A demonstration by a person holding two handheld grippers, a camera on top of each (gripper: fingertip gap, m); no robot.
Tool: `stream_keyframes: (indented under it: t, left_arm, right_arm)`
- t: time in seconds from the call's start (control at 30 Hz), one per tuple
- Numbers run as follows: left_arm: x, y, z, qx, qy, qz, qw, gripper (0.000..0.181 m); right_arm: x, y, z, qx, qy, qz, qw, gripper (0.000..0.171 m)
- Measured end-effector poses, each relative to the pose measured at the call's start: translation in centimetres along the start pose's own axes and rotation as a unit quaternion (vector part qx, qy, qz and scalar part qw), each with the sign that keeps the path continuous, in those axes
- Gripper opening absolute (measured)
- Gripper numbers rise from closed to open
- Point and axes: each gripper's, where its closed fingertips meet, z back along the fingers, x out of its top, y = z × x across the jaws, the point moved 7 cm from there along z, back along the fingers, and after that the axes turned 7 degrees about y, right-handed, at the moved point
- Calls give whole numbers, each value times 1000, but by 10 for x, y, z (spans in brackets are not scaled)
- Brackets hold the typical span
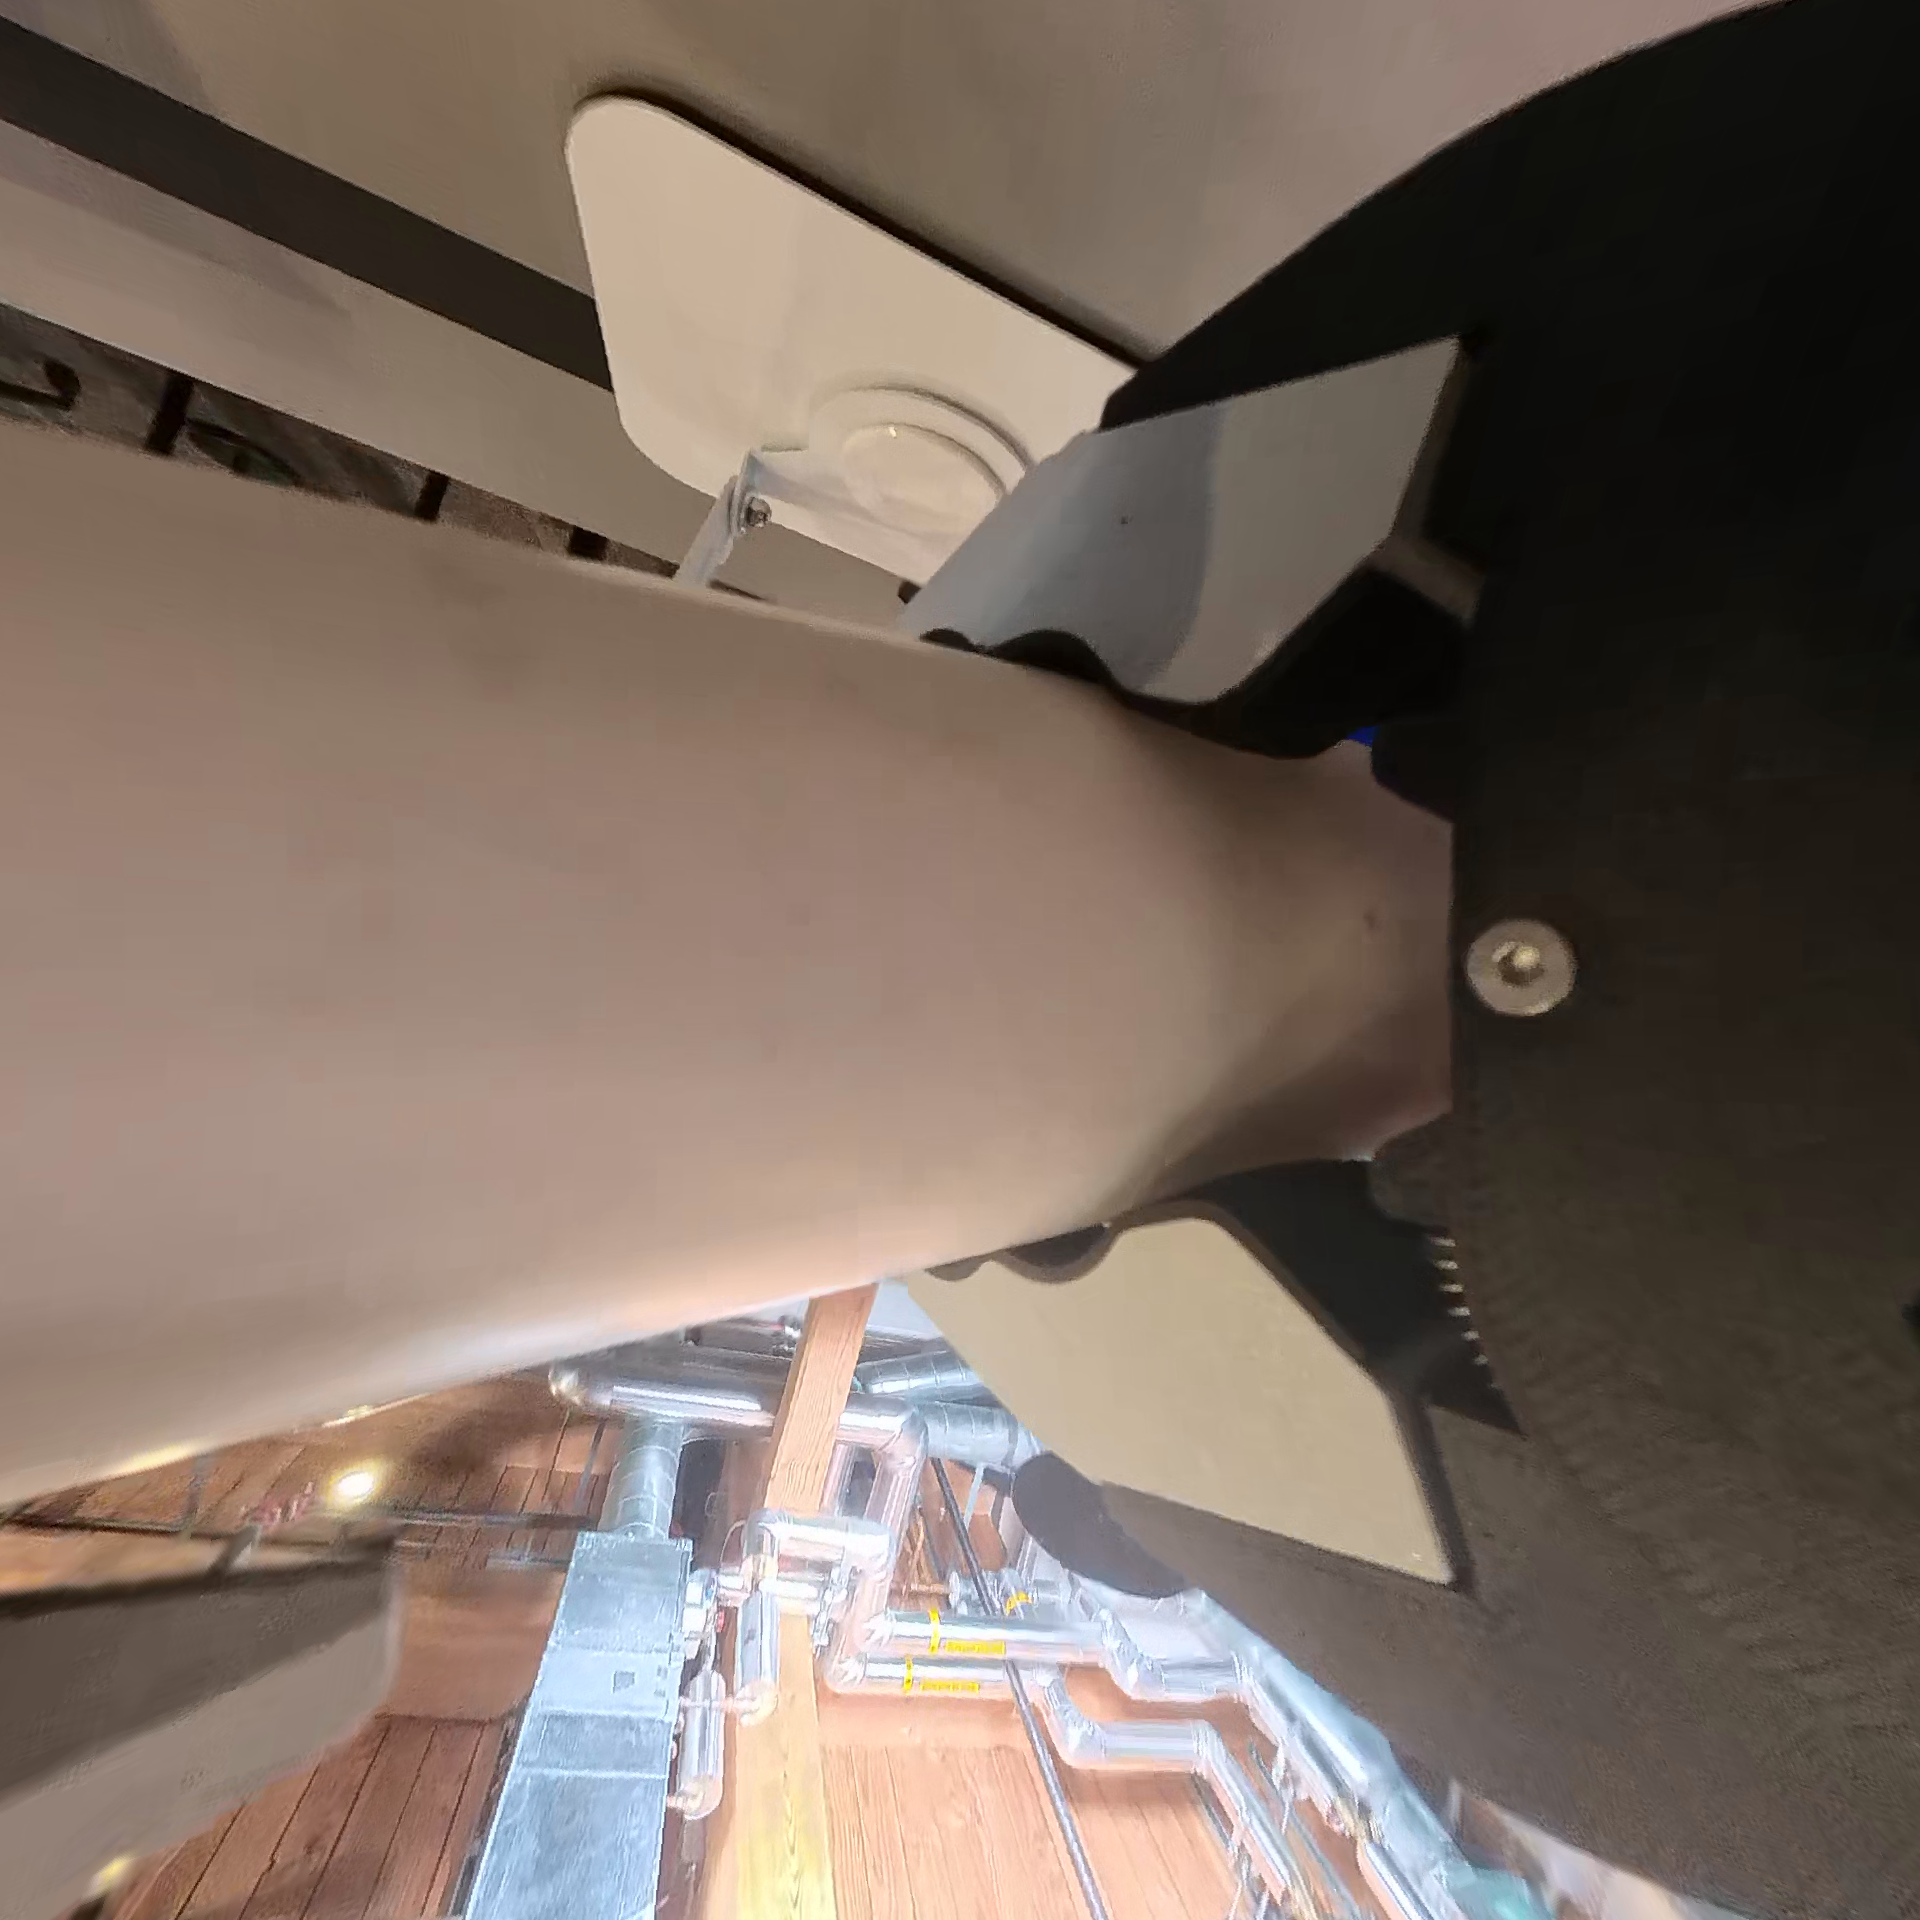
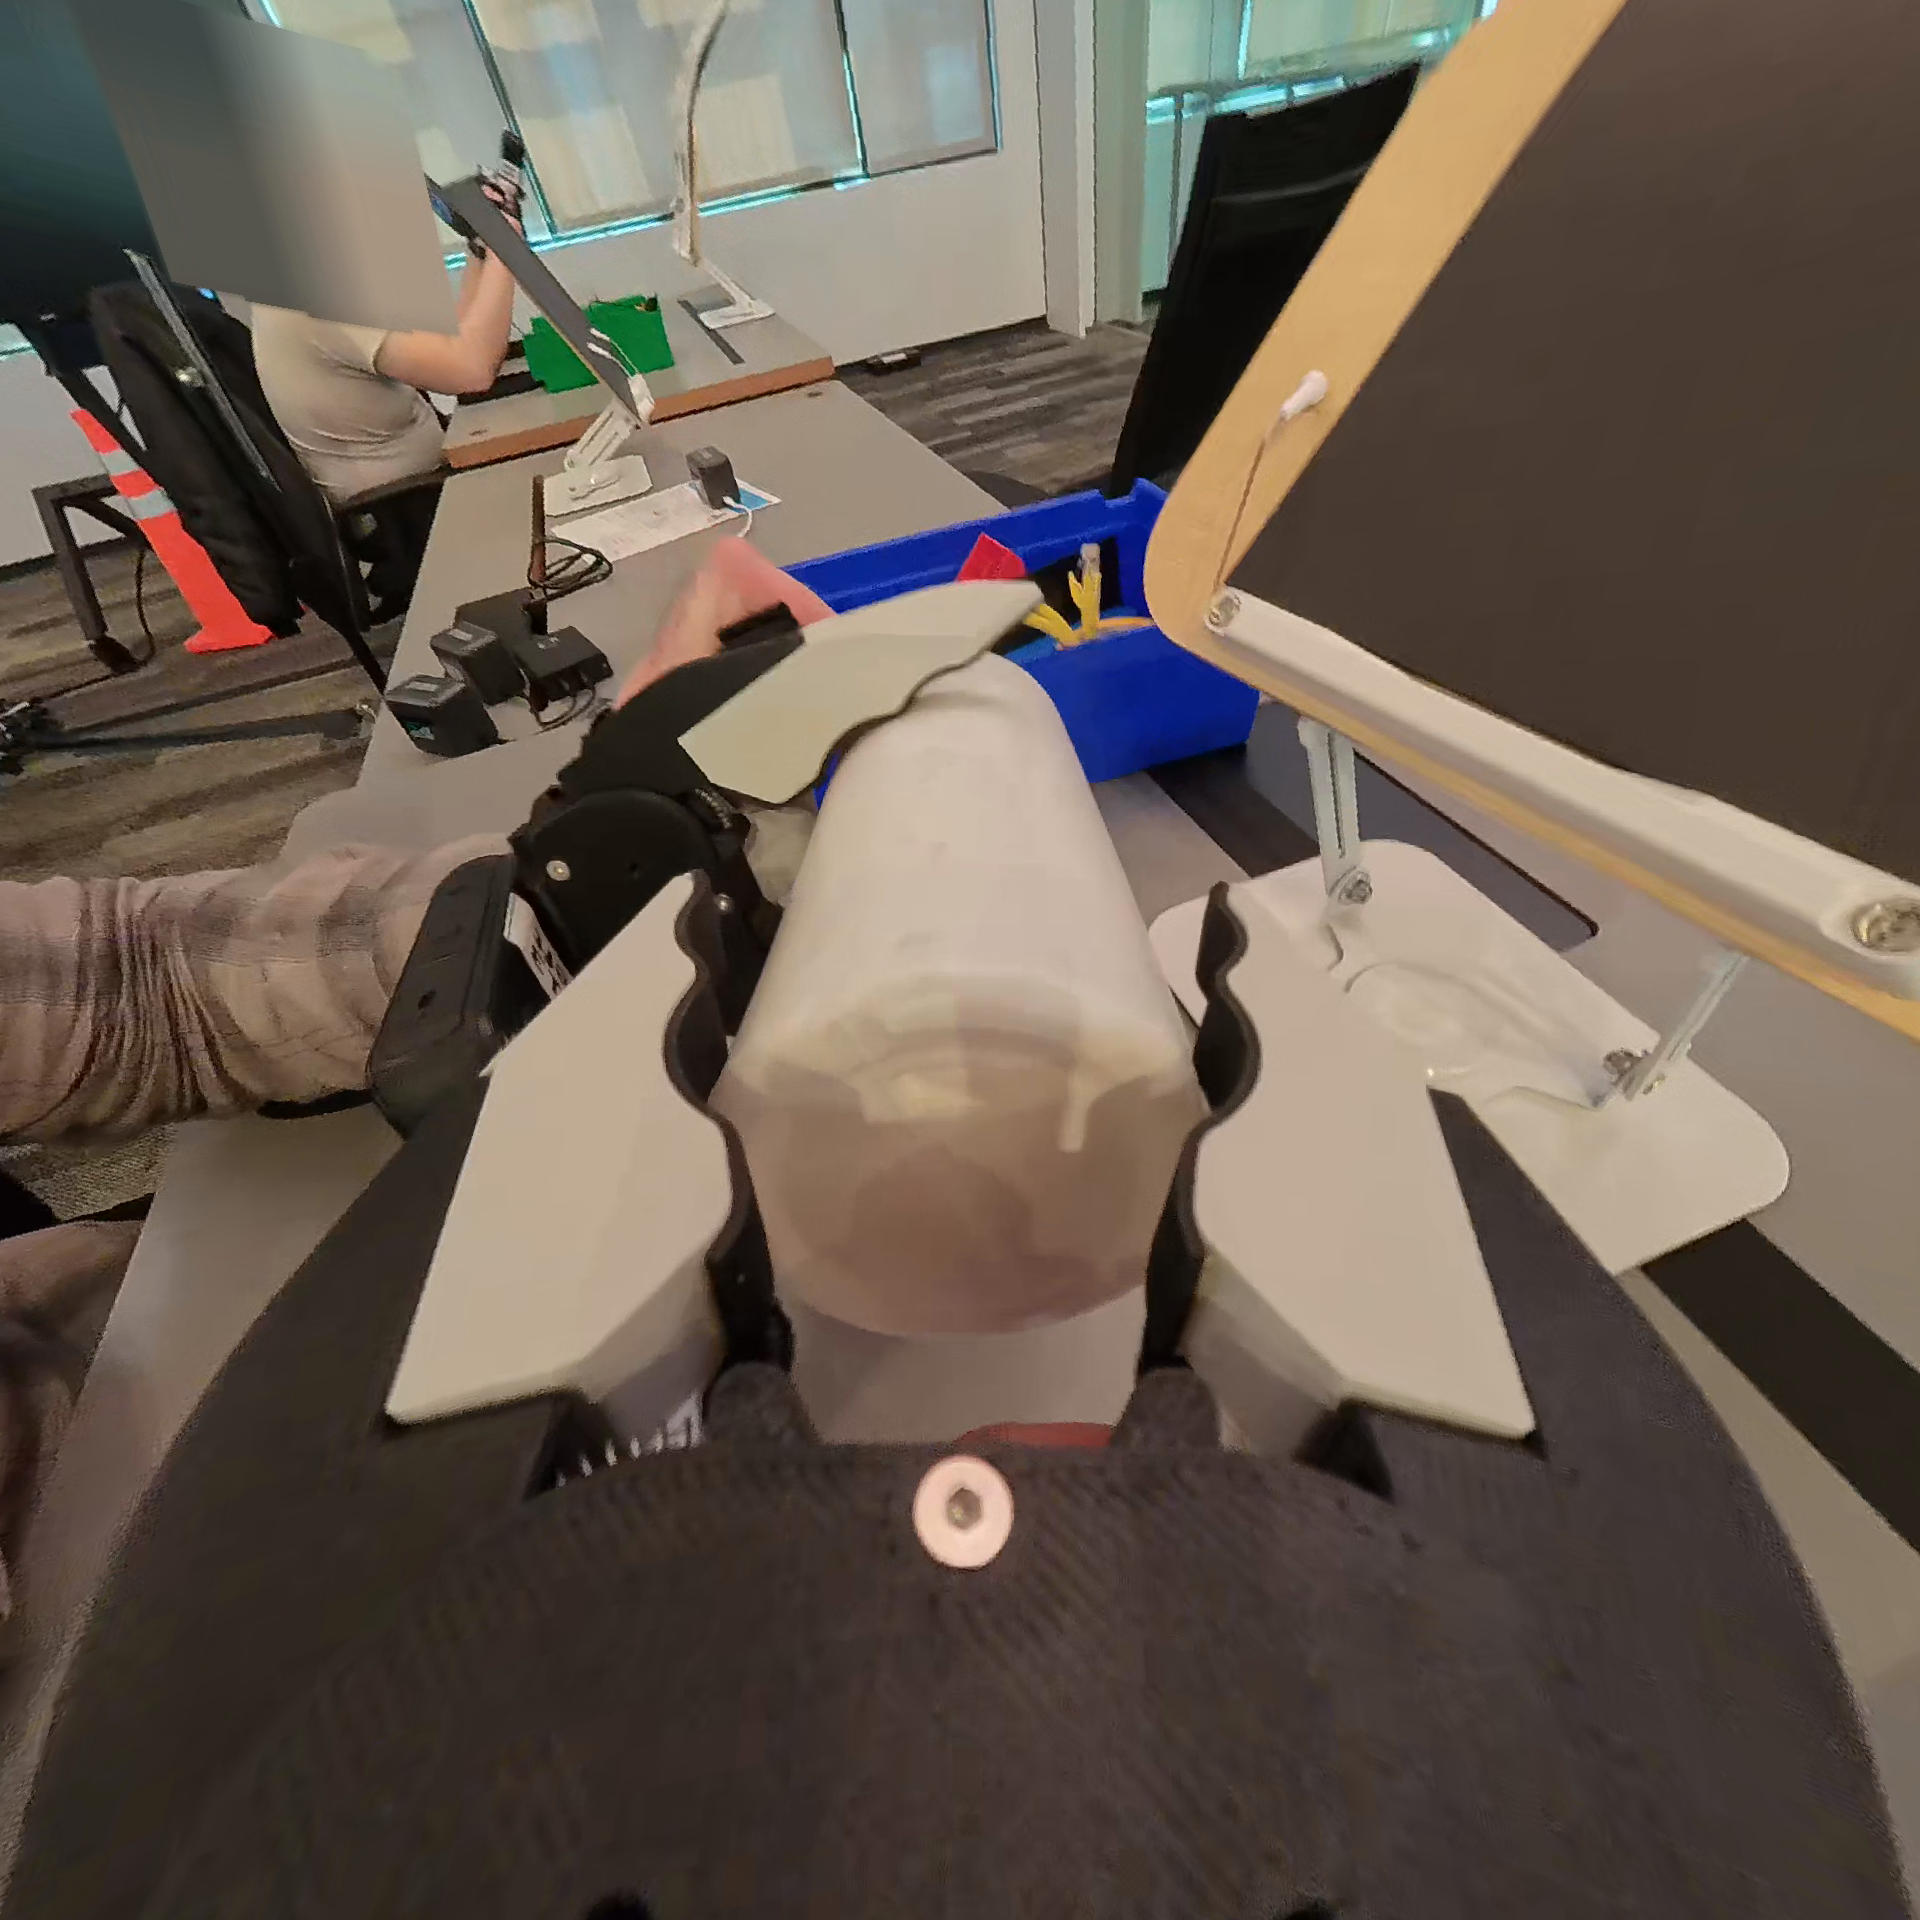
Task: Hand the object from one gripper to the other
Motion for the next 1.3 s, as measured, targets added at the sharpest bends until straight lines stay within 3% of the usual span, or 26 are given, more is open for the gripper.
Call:
stream_keyframes:
  t: [0.13,0.23,0.33,0.47,0.6,0.73,0.87,0.93,1.17,1.3]
  left_arm:
    - [5,4,4,-43,-28,69,996,101]
    - [4,15,7,-92,-57,145,984,101]
    - [6,26,13,-191,-94,226,951,101]
    - [16,31,32,-349,-181,284,874,101]
    - [28,30,57,-499,-270,311,762,102]
    - [37,26,88,-614,-347,290,647,102]
    - [45,13,114,-696,-376,239,563,102]
    - [47,5,122,-723,-382,222,532,102]
    - [48,-7,138,-773,-394,191,459,103]
    - [48,-6,141,-771,-401,187,459,104]
  right_arm:
    - [13,12,10,13,-42,33,999,110]
    - [27,17,32,27,-100,48,993,114]
    - [34,18,57,37,-155,80,984,111]
    - [30,21,76,72,-195,119,971,102]
    - [24,37,72,144,-196,156,957,105]
    - [16,63,54,228,-176,192,938,108]
    - [8,95,32,313,-147,213,914,115]
    - [5,110,23,348,-134,222,901,118]
    - [-8,144,11,421,-84,270,862,99]
    - [-6,146,9,438,-89,257,857,96]
